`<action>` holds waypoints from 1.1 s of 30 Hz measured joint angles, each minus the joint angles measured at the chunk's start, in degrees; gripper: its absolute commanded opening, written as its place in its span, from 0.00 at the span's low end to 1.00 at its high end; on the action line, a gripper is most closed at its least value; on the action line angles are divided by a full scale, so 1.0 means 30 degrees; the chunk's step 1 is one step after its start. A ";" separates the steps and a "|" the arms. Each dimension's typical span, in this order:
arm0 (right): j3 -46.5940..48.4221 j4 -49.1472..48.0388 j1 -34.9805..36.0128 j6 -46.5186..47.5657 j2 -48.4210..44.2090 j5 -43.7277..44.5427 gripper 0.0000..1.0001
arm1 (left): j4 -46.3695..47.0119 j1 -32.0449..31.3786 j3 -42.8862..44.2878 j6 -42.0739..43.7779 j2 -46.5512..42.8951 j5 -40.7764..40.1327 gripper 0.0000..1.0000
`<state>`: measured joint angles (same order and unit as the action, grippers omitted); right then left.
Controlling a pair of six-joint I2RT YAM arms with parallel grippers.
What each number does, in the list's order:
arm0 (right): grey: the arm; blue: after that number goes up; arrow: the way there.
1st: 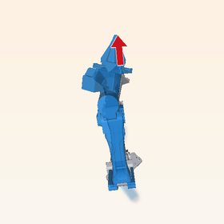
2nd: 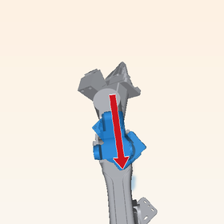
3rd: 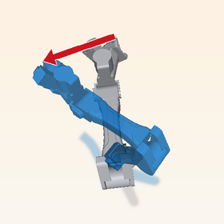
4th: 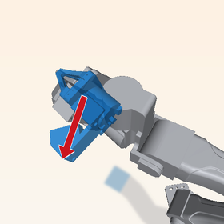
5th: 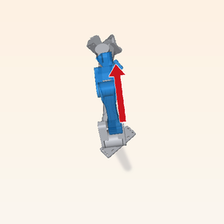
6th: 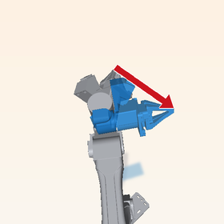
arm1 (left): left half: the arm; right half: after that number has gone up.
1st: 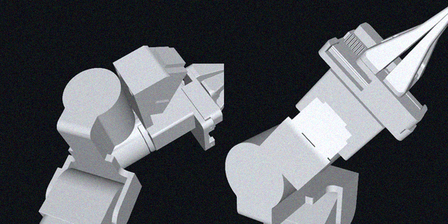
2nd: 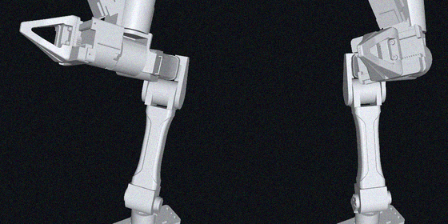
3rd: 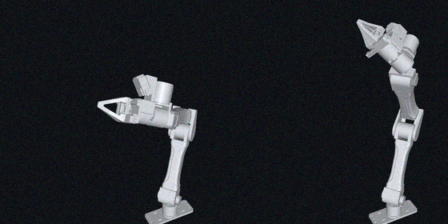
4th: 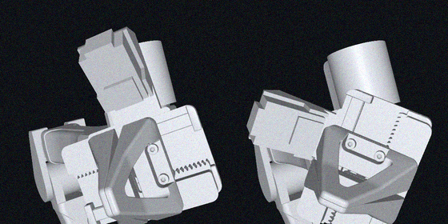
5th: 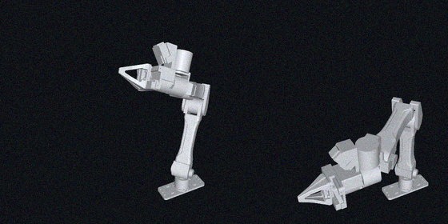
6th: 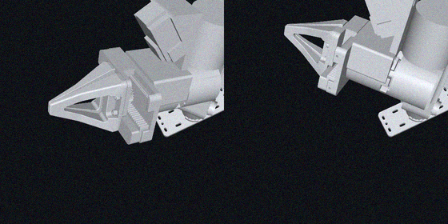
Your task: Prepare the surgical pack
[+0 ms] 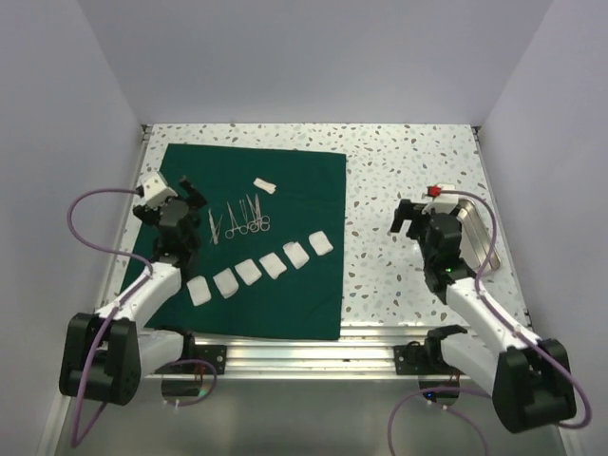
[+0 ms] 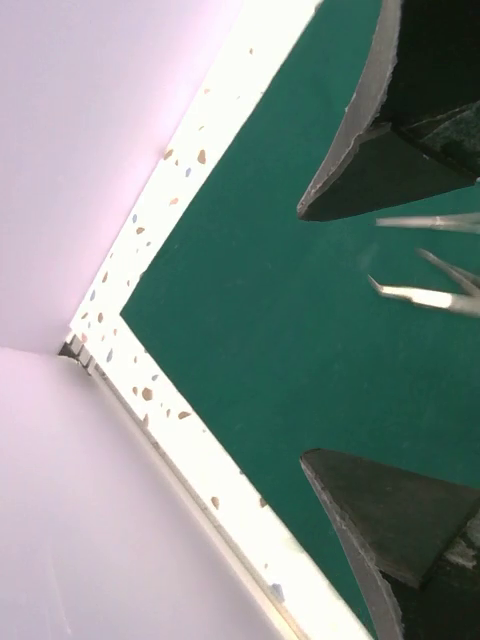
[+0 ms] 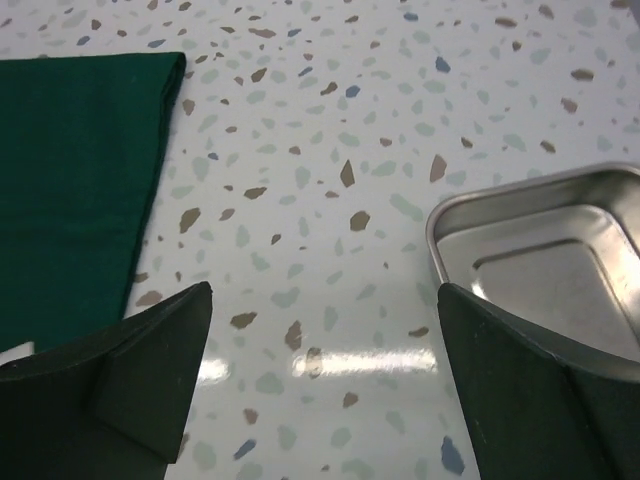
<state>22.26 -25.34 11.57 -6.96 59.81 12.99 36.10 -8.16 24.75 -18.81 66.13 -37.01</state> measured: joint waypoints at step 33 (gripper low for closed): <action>1.1672 2.0546 0.3432 -0.5472 0.6681 -1.1519 0.99 | -2.9587 -0.0845 0.8939 -0.9034 -0.4459 0.9253 0.85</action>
<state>57.28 36.29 21.87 -23.38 79.85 -21.56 -52.66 -10.70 51.57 -45.91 52.75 -9.26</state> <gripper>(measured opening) 0.987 0.873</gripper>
